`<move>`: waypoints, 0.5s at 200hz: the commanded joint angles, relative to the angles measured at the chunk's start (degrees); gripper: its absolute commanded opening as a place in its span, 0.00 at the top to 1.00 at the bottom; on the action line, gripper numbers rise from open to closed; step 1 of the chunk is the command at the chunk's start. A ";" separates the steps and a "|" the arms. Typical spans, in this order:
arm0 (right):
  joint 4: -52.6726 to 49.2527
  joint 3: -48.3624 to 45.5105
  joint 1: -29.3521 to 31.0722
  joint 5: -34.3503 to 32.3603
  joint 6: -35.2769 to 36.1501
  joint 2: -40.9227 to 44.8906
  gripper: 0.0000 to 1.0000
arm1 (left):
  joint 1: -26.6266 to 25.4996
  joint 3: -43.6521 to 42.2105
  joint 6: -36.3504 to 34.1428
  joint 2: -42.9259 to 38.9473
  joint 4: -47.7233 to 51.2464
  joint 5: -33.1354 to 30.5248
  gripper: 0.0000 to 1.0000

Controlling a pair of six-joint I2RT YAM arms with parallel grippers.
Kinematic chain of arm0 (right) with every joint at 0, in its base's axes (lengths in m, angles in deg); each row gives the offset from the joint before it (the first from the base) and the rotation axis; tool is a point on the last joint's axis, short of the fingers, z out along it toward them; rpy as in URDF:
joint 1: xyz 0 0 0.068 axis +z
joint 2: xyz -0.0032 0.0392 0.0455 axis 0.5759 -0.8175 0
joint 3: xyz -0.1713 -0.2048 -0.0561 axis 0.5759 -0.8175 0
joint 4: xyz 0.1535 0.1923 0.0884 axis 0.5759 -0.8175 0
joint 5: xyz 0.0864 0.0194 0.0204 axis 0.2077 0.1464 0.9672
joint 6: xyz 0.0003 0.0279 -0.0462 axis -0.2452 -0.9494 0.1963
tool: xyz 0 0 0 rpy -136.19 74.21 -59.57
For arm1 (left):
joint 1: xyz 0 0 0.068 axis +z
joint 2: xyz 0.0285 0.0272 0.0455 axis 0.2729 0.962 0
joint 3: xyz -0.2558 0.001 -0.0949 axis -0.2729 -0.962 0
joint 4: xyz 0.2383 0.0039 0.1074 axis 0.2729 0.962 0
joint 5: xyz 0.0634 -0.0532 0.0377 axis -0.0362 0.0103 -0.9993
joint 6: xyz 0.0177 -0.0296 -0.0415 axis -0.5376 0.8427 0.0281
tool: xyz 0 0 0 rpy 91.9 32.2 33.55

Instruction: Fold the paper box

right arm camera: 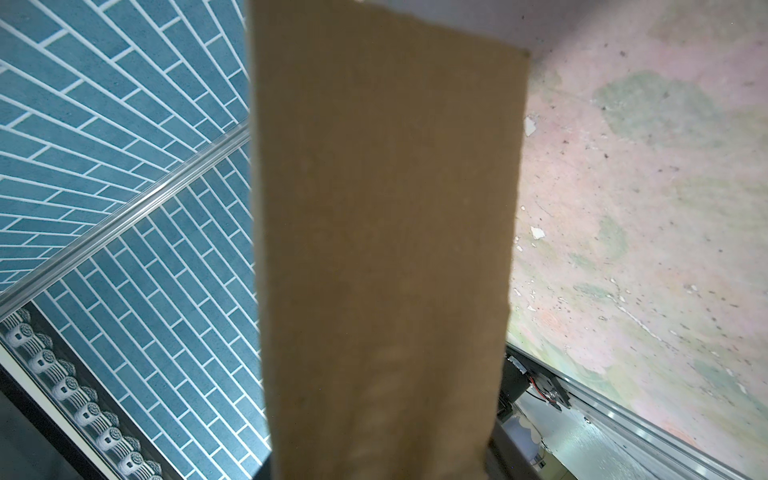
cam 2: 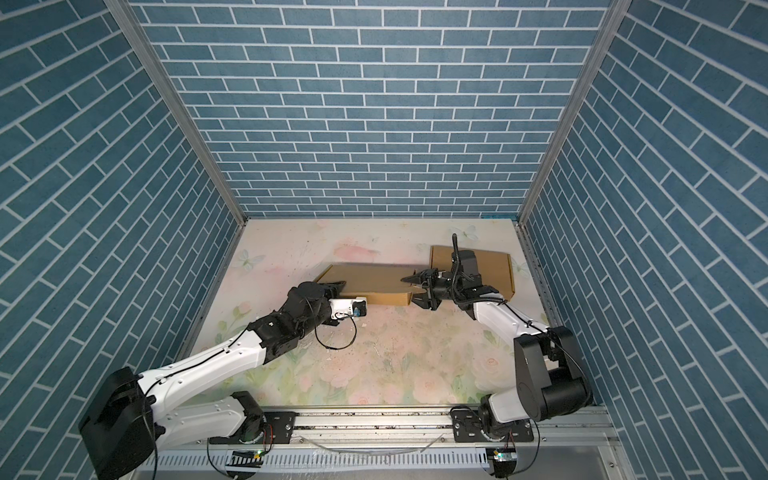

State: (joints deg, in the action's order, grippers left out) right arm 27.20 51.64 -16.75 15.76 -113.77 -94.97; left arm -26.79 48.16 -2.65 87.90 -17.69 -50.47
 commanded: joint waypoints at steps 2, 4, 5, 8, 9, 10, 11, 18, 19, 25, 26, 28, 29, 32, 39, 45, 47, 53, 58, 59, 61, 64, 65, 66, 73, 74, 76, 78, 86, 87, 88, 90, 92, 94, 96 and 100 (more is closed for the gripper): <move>2.53 2.49 0.05 3.92 -3.32 1.84 0.47 | -0.26 -0.29 0.12 -1.25 0.99 -0.29 0.48; 2.56 2.48 0.05 3.83 -3.35 1.84 0.46 | -0.26 -0.18 0.15 -1.26 1.23 -0.24 0.49; 2.60 2.48 0.07 3.77 -3.31 1.84 0.46 | -0.26 -0.19 0.16 -1.35 1.35 -0.21 0.49; 2.65 2.47 0.05 3.60 -3.29 1.90 0.46 | -0.26 -0.14 0.24 -1.41 1.66 -0.15 0.50; 2.64 2.47 0.00 3.52 -3.28 1.91 0.45 | -0.26 -0.12 0.25 -1.43 1.78 -0.17 0.50; 2.68 2.47 0.00 3.48 -3.28 1.92 0.45 | -0.26 -0.12 0.25 -1.43 1.93 -0.18 0.50; 2.70 2.47 0.02 3.46 -3.28 1.92 0.45 | -0.26 -0.07 0.30 -1.48 2.09 -0.10 0.51; 3.01 2.32 -0.01 3.15 -3.27 1.95 0.43 | -0.26 0.13 0.42 -1.68 3.00 -0.12 0.52; 3.04 2.31 -0.03 3.12 -3.27 1.98 0.43 | -0.26 0.14 0.47 -1.69 3.11 -0.11 0.53; 3.31 2.16 -0.10 2.94 -3.21 1.93 0.42 | -0.26 0.28 0.65 -1.75 3.72 -0.21 0.53; 3.32 2.10 -0.12 2.97 -3.20 1.93 0.41 | -0.26 0.35 0.67 -1.72 3.82 -0.20 0.53; 3.40 2.01 -0.13 2.89 -3.19 1.92 0.41 | -0.30 0.35 0.69 -1.77 3.94 -0.41 0.54; 3.50 1.93 -0.18 2.86 -3.19 1.92 0.41 | -0.28 0.38 0.74 -1.78 4.02 -0.48 0.54; 3.73 1.76 -0.19 2.71 -3.19 1.92 0.40 | -0.26 0.56 0.86 -1.71 4.33 -0.71 0.54; 4.61 1.09 -0.51 2.28 -3.19 2.00 0.39 | -0.26 1.20 1.40 -1.66 5.59 -0.96 0.55; 5.09 0.67 -0.61 1.94 -3.11 2.16 0.38 | -0.26 1.24 1.95 -1.62 6.96 -1.10 0.56; 5.50 0.37 -0.70 1.69 -3.10 2.26 0.37 | -0.26 1.28 2.13 -1.64 7.38 -1.08 0.56; 6.28 -0.10 -0.83 1.17 -3.05 2.65 0.35 | -0.26 2.75 2.76 -1.69 8.36 -0.86 0.57; 6.64 -0.32 -0.94 0.80 -2.97 2.91 0.34 | -0.26 3.05 3.12 -1.75 9.14 -0.70 0.56; 6.70 -0.37 -0.98 0.72 -2.94 2.94 0.33 | -0.26 3.14 3.14 -1.73 9.21 -0.66 0.57; 6.79 -0.41 -1.00 0.59 -2.93 3.04 0.33 | -0.26 3.25 3.28 -1.75 9.51 -0.55 0.57; 6.89 -0.50 -1.01 0.48 -2.92 3.18 0.32 | -0.26 3.45 3.50 -1.75 9.90 -0.36 0.57; 6.96 -0.51 -1.06 0.43 -2.88 3.21 0.32 | -0.26 3.51 3.55 -1.73 10.03 -0.36 0.57; 7.08 -0.55 -1.08 0.40 -2.86 3.23 0.32 | -0.26 3.59 3.66 -1.71 10.19 -0.32 0.57; 7.61 -0.75 -1.18 0.21 -2.91 3.45 0.30 | -0.26 4.04 4.14 -1.71 11.27 0.04 0.57; 7.63 -0.76 -1.18 0.16 -2.92 3.48 0.30 | -0.26 4.12 4.18 -1.75 11.46 0.15 0.57; 7.64 -0.77 -1.23 0.12 -2.92 3.54 0.30 | -0.26 4.17 4.27 -1.71 11.70 0.16 0.57; 7.66 -0.82 -1.26 0.11 -2.92 3.58 0.30 | -0.26 4.36 4.29 -1.68 11.84 0.20 0.57; 7.73 -0.95 -1.40 0.15 -2.84 3.76 0.29 | -0.26 4.75 4.59 -1.68 12.80 0.16 0.57; 7.73 -0.99 -1.38 0.17 -2.79 3.81 0.29 | -0.26 4.78 4.62 -1.60 12.89 0.16 0.57; 7.73 -1.02 -1.42 0.18 -2.77 3.83 0.29 | -0.26 4.84 4.63 -1.61 13.06 0.25 0.57; 7.82 -1.08 -1.51 0.19 -2.75 3.92 0.29 | -0.26 5.01 4.73 -1.55 13.46 0.29 0.57; 7.89 -1.18 -1.60 0.26 -2.75 3.98 0.29 | -0.26 5.17 4.78 -1.53 13.73 0.37 0.57; 7.90 -1.27 -1.69 0.28 -2.75 4.02 0.29 | -0.26 5.34 4.86 -1.55 14.13 0.43 0.57; 7.77 -1.41 -1.82 0.28 -2.75 4.10 0.29 | -0.26 5.47 4.94 -1.53 14.52 0.49 0.57; 7.78 -1.64 -2.02 0.36 -2.75 4.27 0.29 | -0.26 5.88 5.09 -1.53 15.27 0.48 0.57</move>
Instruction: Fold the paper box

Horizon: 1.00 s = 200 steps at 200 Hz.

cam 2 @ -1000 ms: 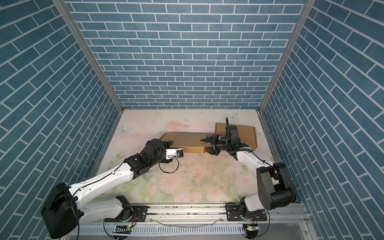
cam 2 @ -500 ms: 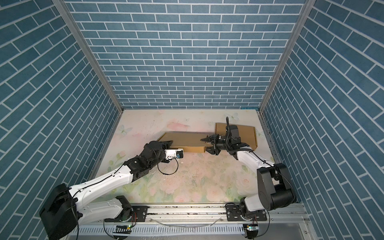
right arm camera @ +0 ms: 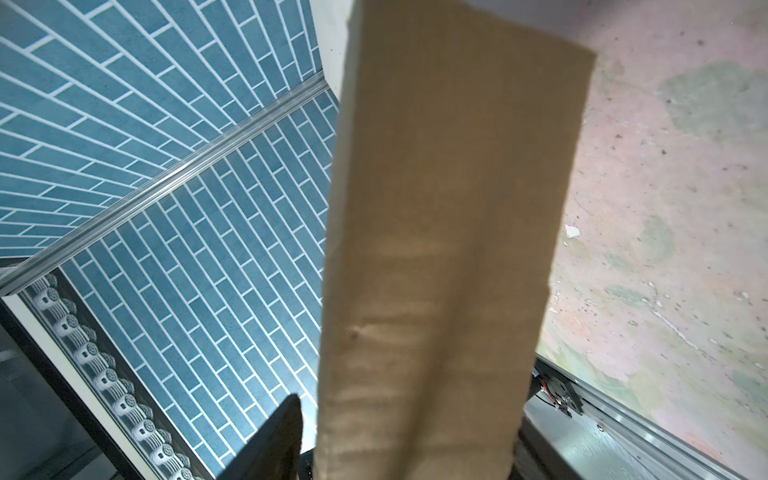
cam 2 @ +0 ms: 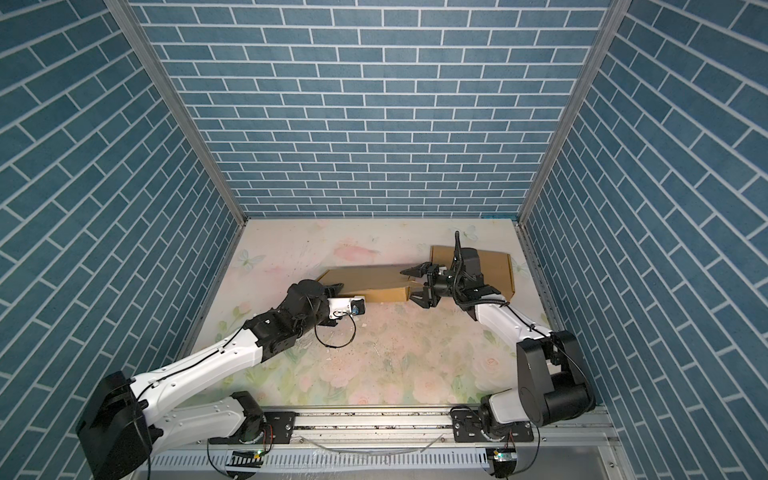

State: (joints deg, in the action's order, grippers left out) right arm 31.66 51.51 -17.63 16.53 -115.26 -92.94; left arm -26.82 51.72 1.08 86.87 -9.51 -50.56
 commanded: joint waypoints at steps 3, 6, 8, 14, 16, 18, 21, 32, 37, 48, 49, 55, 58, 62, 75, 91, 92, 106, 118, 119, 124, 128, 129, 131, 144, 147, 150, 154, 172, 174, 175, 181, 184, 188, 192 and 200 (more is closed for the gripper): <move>3.39 -1.71 -1.41 -0.33 -1.22 2.37 0.29 | -0.24 2.57 1.55 -0.45 7.61 0.66 0.57; 3.41 -1.88 -1.68 -0.31 -1.18 2.50 0.29 | -0.24 2.83 1.71 -0.47 8.29 0.70 0.57; 3.39 -2.01 -1.89 -0.31 -1.06 2.63 0.29 | -0.24 3.07 1.88 -0.45 8.73 0.80 0.57; 3.12 -2.36 -2.55 -0.22 -0.76 2.98 0.29 | -0.18 3.66 2.19 -0.38 10.16 0.86 0.57; 2.93 -2.44 -2.81 -0.22 -0.63 3.10 0.28 | -0.18 3.91 2.29 -0.36 10.58 0.91 0.57; 2.66 -2.48 -3.09 -0.22 -0.46 3.24 0.28 | -0.13 4.00 2.46 -0.33 10.99 0.98 0.57; 2.34 -2.52 -3.48 -0.14 -0.08 3.49 0.29 | -0.19 4.27 2.73 -0.31 11.58 1.00 0.57; 0.71 -2.41 -4.82 -0.13 1.29 4.29 0.28 | -0.15 5.28 3.77 -0.18 13.69 1.68 0.57; 0.26 -2.33 -5.44 -0.13 1.59 4.60 0.28 | -0.15 5.68 4.12 -0.15 14.79 1.97 0.57; 0.11 -2.41 -6.41 0.19 1.64 5.22 0.28 | -0.15 6.57 4.94 -0.01 16.88 2.67 0.57; 0.11 -2.41 -6.53 0.25 1.64 5.28 0.28 | -0.15 6.59 5.03 0.01 17.08 2.74 0.57; 0.02 -2.46 -6.98 0.43 1.77 5.71 0.28 | -0.15 7.09 5.40 0.04 18.30 2.97 0.57; -0.21 -2.49 -7.15 0.48 2.00 5.96 0.28 | -0.15 7.32 5.56 0.04 18.88 3.04 0.57; -0.57 -2.49 -7.37 0.56 2.33 6.22 0.28 | -0.15 7.65 5.79 0.04 19.62 3.18 0.57; -4.94 -1.91 -8.74 0.49 5.82 7.49 0.28 | -0.15 9.09 6.63 0.20 22.59 3.87 0.57; -14.30 -0.02 -10.85 -0.46 15.01 9.28 0.29 | -0.02 11.62 7.94 0.76 27.15 5.53 0.57; -15.05 0.24 -11.03 -0.60 16.01 9.46 0.29 | 0.00 11.79 8.03 0.83 27.44 5.66 0.57; -25.96 3.51 -12.47 -4.86 30.25 11.85 0.31 | 0.42 14.94 9.59 2.48 32.26 7.88 0.57; -34.48 6.47 -12.42 -11.77 43.73 14.69 0.31 | 0.63 18.12 10.87 4.62 36.61 10.07 0.57; -34.85 6.56 -12.39 -12.24 44.66 14.89 0.31 | 0.64 18.34 10.90 4.83 37.01 10.26 0.57; -35.80 6.60 -12.31 -13.83 48.71 16.49 0.31 | 0.72 19.68 11.41 5.76 38.73 11.35 0.57; -35.84 6.14 -12.29 -15.13 51.30 17.82 0.31 | 0.81 20.63 11.64 6.52 40.19 12.11 0.57; -35.84 5.91 -12.32 -15.41 52.00 18.21 0.31 | 0.86 20.87 11.73 6.75 40.56 12.24 0.57; -35.62 5.63 -12.32 -15.84 52.99 18.78 0.31 | 0.89 21.40 11.79 7.20 41.25 12.72 0.57; -32.43 2.55 -12.12 -17.53 57.35 23.80 0.33 | 0.99 24.84 12.24 10.03 45.35 14.06 0.57; -31.53 1.69 -12.02 -17.50 58.30 24.74 0.33 | 1.11 25.69 12.39 10.80 46.20 14.27 0.57; -30.81 1.03 -11.87 -17.57 59.17 25.74 0.33 | 1.21 26.50 12.55 11.52 46.92 14.65 0.57; -30.00 0.25 -11.47 -17.61 60.05 26.84 0.33 | 1.32 27.62 12.82 12.33 47.93 15.12 0.57; -28.35 -0.66 -10.00 -15.87 61.90 29.22 0.32 | 2.04 32.54 13.44 16.51 52.63 18.13 0.56; -28.41 -0.54 -9.77 -15.71 62.04 29.22 0.31 | 2.05 33.02 13.54 16.98 53.08 18.52 0.56; -28.48 -0.50 -9.61 -15.66 62.07 29.23 0.31 | 2.09 33.26 13.55 17.21 53.29 18.66 0.56; -29.00 0.02 -9.00 -15.35 62.55 29.01 0.31 | 2.14 34.54 13.53 18.49 54.68 19.33 0.56; -29.46 0.32 -8.61 -15.42 62.81 28.86 0.31 | 2.14 35.09 13.55 19.12 55.13 19.53 0.56; -30.21 0.80 -8.01 -15.62 63.24 28.53 0.31 | 2.14 35.73 13.68 19.85 55.68 19.86 0.56; -31.09 1.27 -7.45 -15.95 63.86 28.07 0.31 | 2.14 36.25 13.70 20.52 56.06 20.10 0.56; -33.33 2.45 -6.24 -17.47 65.31 27.15 0.31 | 2.14 36.85 13.74 21.53 56.62 20.49 0.56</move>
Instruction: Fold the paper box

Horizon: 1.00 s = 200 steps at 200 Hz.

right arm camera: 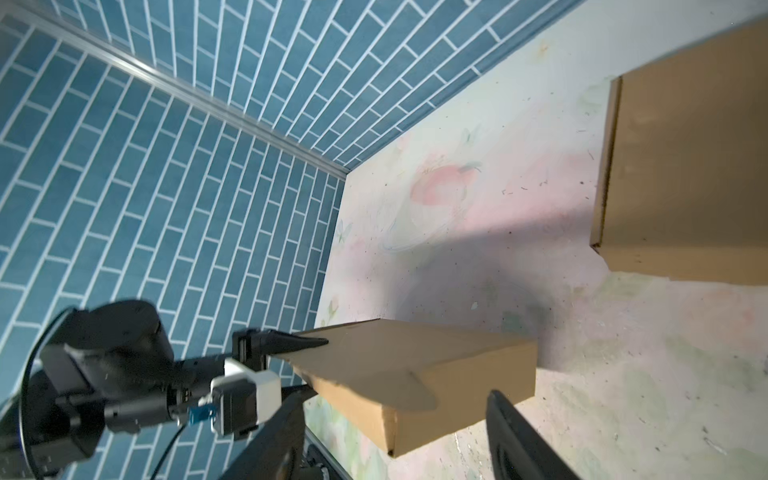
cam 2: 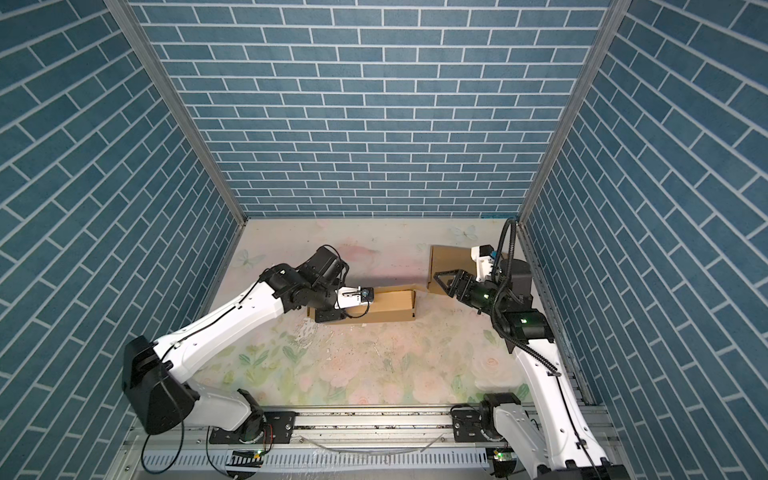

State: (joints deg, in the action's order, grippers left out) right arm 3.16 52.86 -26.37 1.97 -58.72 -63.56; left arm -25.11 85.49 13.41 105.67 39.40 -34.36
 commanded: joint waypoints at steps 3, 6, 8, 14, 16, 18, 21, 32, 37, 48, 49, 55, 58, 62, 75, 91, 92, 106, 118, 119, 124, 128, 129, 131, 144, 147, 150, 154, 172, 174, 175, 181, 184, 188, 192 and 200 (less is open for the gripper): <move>-5.66 1.57 2.91 -3.64 9.32 -2.59 0.31 | 0.43 3.35 1.42 3.10 7.92 4.29 0.56; -6.22 1.99 3.28 -4.23 9.75 -2.94 0.31 | 0.43 3.51 1.30 3.47 7.96 4.46 0.56; -6.64 2.21 3.49 -4.59 10.06 -3.23 0.31 | 0.43 3.64 1.28 3.62 7.99 4.43 0.56; -7.53 2.77 4.05 -5.17 10.82 -4.06 0.31 | 0.43 3.90 1.33 4.22 8.00 4.44 0.56; -7.76 2.93 4.21 -5.31 11.14 -4.41 0.31 | 0.43 4.00 1.33 4.36 7.94 4.44 0.56; -7.97 3.12 4.39 -5.45 11.33 -4.69 0.32 | 0.43 4.07 1.33 4.57 7.99 4.47 0.56; -8.35 3.41 4.61 -5.73 11.63 -5.18 0.32 | 0.43 4.24 1.23 4.80 8.00 4.52 0.56; -9.83 4.56 5.40 -6.94 12.67 -7.04 0.32 | 0.43 4.91 1.16 6.01 8.03 4.62 0.56; -10.65 5.19 5.75 -7.36 13.12 -7.91 0.33 | 0.43 5.24 1.07 6.53 8.00 4.62 0.56; -12.08 6.47 6.81 -7.90 13.96 -9.97 0.33 | 0.52 6.02 1.07 7.67 8.08 4.94 0.56; -12.21 6.59 6.91 -7.90 13.98 -10.19 0.33 | 0.52 6.04 1.07 7.77 8.09 4.95 0.56; -12.55 7.15 7.55 -8.03 14.25 -11.20 0.33 | 0.52 6.45 1.05 8.36 8.09 5.22 0.56; -12.67 7.36 7.90 -8.11 14.31 -11.67 0.33 | 0.56 6.57 1.13 8.63 8.09 5.41 0.56; -12.78 7.47 8.41 -8.16 14.35 -12.21 0.33 | 0.61 6.66 1.09 8.90 8.03 5.45 0.56; -12.32 7.95 9.31 -7.86 14.05 -13.56 0.34 | 0.69 6.59 0.90 9.55 7.84 5.51 0.56; -11.28 7.84 10.04 -7.49 13.49 -14.57 0.34 | 1.04 6.39 0.80 10.13 7.74 5.50 0.56; -11.20 7.84 10.07 -7.43 13.44 -14.56 0.34 | 1.04 6.40 0.80 10.10 7.74 5.50 0.56; -10.90 8.05 10.52 -7.05 13.28 -15.57 0.36 | 1.31 6.31 0.81 10.39 7.48 5.63 0.56; -11.14 8.33 10.89 -6.76 13.30 -16.49 0.37 | 1.55 6.27 0.73 10.43 7.36 5.85 0.56; -11.17 8.35 10.94 -6.76 13.30 -16.57 0.37 | 1.56 6.30 0.72 10.42 7.33 5.85 0.56; -11.46 8.48 11.06 -6.76 13.46 -16.92 0.38 | 1.57 6.31 0.74 10.57 7.26 5.85 0.56; -11.54 8.56 11.13 -6.76 13.55 -17.16 0.39 | 1.57 6.39 0.64 10.59 7.24 5.85 0.56; -11.59 8.55 11.19 -6.76 13.60 -17.26 0.40 | 1.57 6.36 0.63 10.59 7.27 5.85 0.56; -11.63 8.61 11.18 -6.78 13.64 -17.37 0.40 | 1.57 6.38 0.63 10.63 7.23 5.89 0.56; -11.65 8.80 11.49 -6.76 13.57 -17.94 0.43 | 1.66 6.50 0.57 10.74 7.13 6.02 0.56; -11.64 8.80 11.57 -6.69 13.53 -18.04 0.44 | 1.65 6.50 0.54 10.74 7.13 6.04 0.56; -11.64 8.81 11.67 -6.60 13.50 -18.13 0.44 | 1.66 6.50 0.54 10.76 7.05 6.03 0.56; -11.62 8.81 11.80 -6.60 13.53 -18.27 0.45 | 1.66 6.47 0.47 10.84 6.97 6.06 0.57; -11.78 8.70 12.03 -6.86 13.71 -18.82 0.49 | 1.66 6.57 0.47 10.94 6.70 6.11 0.57; -11.81 8.67 12.03 -6.94 13.75 -18.84 0.49 | 1.66 6.58 0.43 10.98 6.73 6.11 0.57; -11.86 8.61 12.08 -6.94 13.75 -18.85 0.49 | 1.66 6.58 0.44 10.96 6.66 6.11 0.57; -12.18 8.49 12.03 -7.31 13.98 -19.09 0.52 | 1.66 6.59 0.43 11.03 6.52 6.11 0.57; -12.25 8.46 12.03 -7.51 14.07 -19.18 0.53 | 1.66 6.59 0.39 11.10 6.43 6.18 0.57; -12.41 8.34 12.03 -7.83 14.24 -19.33 0.55 | 1.66 6.49 0.42 11.07 6.38 6.28 0.57; -12.58 8.21 12.04 -8.05 14.38 -19.51 0.56 | 1.66 6.50 0.37 11.13 6.34 6.33 0.57; -12.89 7.99 12.03 -8.43 14.61 -19.80 0.60 | 1.66 6.41 0.40 11.33 6.17 6.38 0.57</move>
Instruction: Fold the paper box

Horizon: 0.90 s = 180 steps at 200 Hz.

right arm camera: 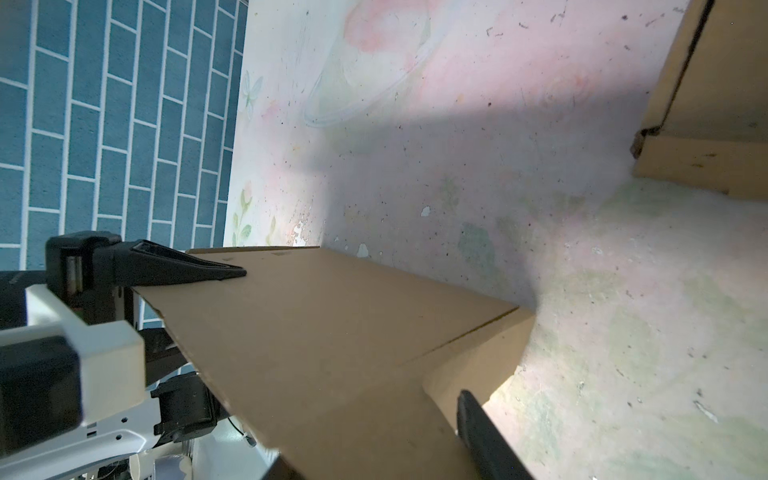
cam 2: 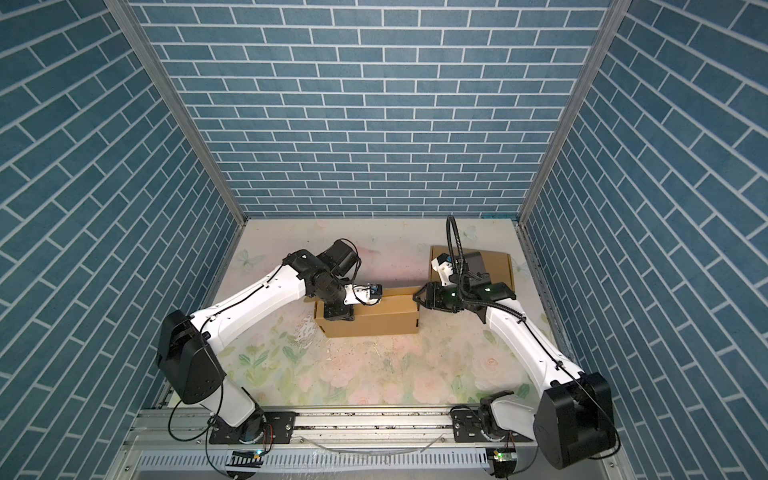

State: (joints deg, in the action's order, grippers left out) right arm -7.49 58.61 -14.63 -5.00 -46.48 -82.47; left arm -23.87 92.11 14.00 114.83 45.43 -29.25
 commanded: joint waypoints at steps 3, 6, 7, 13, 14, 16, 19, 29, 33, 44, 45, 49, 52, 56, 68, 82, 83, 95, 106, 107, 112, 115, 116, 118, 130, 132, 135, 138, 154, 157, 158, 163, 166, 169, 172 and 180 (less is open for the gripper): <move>-2.28 2.15 0.30 -1.50 2.44 -1.03 0.61 | 0.42 -0.26 -0.16 2.22 0.05 1.30 0.57; -2.31 2.14 0.34 -1.61 2.46 -1.12 0.62 | 0.42 -0.29 -0.21 2.26 -0.04 1.33 0.57; -2.36 2.12 0.32 -1.67 2.46 -1.15 0.62 | 0.42 -0.30 -0.22 2.24 -0.09 1.34 0.57; -2.40 2.03 0.30 -1.96 2.47 -1.34 0.64 | 0.42 -0.30 -0.27 2.44 -0.14 1.46 0.58; -2.41 2.02 0.30 -1.97 2.47 -1.39 0.65 | 0.42 -0.30 -0.25 2.42 -0.14 1.49 0.58; -2.41 1.94 0.30 -2.02 2.47 -1.42 0.65 | 0.42 -0.34 -0.23 2.45 -0.14 1.50 0.58; -2.41 1.87 0.30 -2.12 2.47 -1.44 0.66 | 0.42 -0.32 -0.15 2.51 -0.18 1.64 0.58; -2.42 1.74 0.27 -2.21 2.29 -1.61 0.66 | 0.42 -0.22 -0.10 2.81 -0.35 1.81 0.58; -2.49 1.87 0.30 -2.17 2.21 -1.61 0.66 | 0.42 -0.17 -0.06 2.88 -0.40 1.97 0.58; -2.67 2.18 0.30 -1.97 2.12 -1.53 0.63 | 0.42 -0.12 0.00 2.99 -0.50 2.05 0.59; -2.63 2.23 0.30 -1.93 2.12 -1.53 0.63 | 0.42 -0.12 0.02 3.00 -0.49 2.05 0.59; -2.68 2.32 0.25 -1.76 2.09 -1.53 0.62 | 0.42 -0.12 0.03 3.14 -0.62 2.12 0.59; -2.67 2.40 0.29 -1.68 2.11 -1.53 0.62 | 0.42 -0.13 0.03 3.18 -0.66 2.14 0.59; -2.80 2.67 0.30 -1.60 1.98 -1.53 0.60 | 0.42 -0.12 0.05 3.31 -0.66 2.19 0.59; -3.22 3.52 0.32 -0.78 1.79 -1.44 0.56 | 0.42 0.13 0.15 3.51 -0.41 2.40 0.60; -3.01 4.51 0.56 0.07 0.95 -1.11 0.50 | 0.37 0.14 0.19 3.50 -0.40 2.44 0.60; -2.97 4.58 0.56 0.10 0.87 -1.10 0.50 | 0.39 0.09 0.11 3.52 -0.40 2.47 0.60; -2.51 5.03 0.80 0.72 0.22 -0.98 0.48 | 0.42 -0.05 0.06 3.37 -0.49 2.41 0.60; -2.03 5.09 1.07 1.25 -0.37 -1.07 0.48 | 0.42 -0.08 0.05 3.38 -0.59 2.40 0.60; -2.00 5.04 1.08 1.31 -0.40 -1.08 0.48 | 0.42 -0.06 0.04 3.42 -0.58 2.41 0.60; -1.84 4.99 1.21 1.65 -0.51 -1.31 0.48 | 0.42 -0.04 0.02 3.41 -0.52 2.41 0.60; -1.80 4.96 1.31 1.65 -0.59 -1.41 0.47 | 0.42 -0.04 0.08 3.37 -0.57 2.41 0.60; -1.84 4.89 1.33 1.63 -0.60 -1.47 0.48 | 0.42 -0.04 0.06 3.37 -0.57 2.41 0.60; -1.87 4.86 1.41 1.69 -0.61 -1.55 0.47 | 0.42 -0.04 0.06 3.41 -0.58 2.38 0.60; -1.96 4.52 1.71 1.42 -0.52 -2.18 0.48 | 0.42 -0.09 0.03 3.41 -0.58 2.43 0.60; -2.03 4.39 1.70 1.33 -0.46 -2.30 0.48 | 0.42 -0.05 0.03 3.42 -0.58 2.41 0.60; -2.19 4.18 1.75 1.04 -0.37 -2.38 0.50 | 0.42 -0.04 0.08 3.46 -0.62 2.41 0.60; -2.35 4.13 1.71 0.74 -0.23 -2.52 0.51 | 0.42 -0.04 0.02 3.46 -0.58 2.39 0.60; -3.93 3.54 1.75 -1.86 1.30 -3.01 0.60 | 0.42 -0.07 -0.05 3.32 -0.63 2.41 0.60; -4.31 3.50 1.71 -2.49 1.59 -3.06 0.62 | 0.42 -0.16 -0.01 3.31 -0.65 2.41 0.60; -4.46 3.50 1.70 -2.72 1.67 -3.08 0.63 | 0.42 -0.14 -0.03 3.34 -0.66 2.41 0.60; -4.96 3.59 1.72 -3.79 2.11 -3.31 0.65 | 0.42 -0.06 -0.05 3.35 -0.67 2.41 0.60; -5.26 3.51 1.70 -4.16 2.31 -3.45 0.66 | 0.42 -0.04 -0.04 3.28 -0.67 2.41 0.60; -5.49 3.57 1.70 -4.33 2.37 -3.53 0.67 | 0.42 -0.09 -0.05 3.28 -0.68 2.38 0.61; -5.59 3.63 1.68 -4.35 2.45 -3.64 0.67 | 0.42 -0.04 -0.05 3.28 -0.72 2.47 0.61; -5.63 3.84 1.72 -3.97 2.40 -3.63 0.68 | 0.42 -0.08 -0.05 3.19 -0.78 2.49 0.61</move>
State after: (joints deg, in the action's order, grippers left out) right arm -9.63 61.10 -13.23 -5.33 -46.21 -84.92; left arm -23.43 92.92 14.00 115.64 45.65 -28.46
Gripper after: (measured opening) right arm 0.335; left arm 0.490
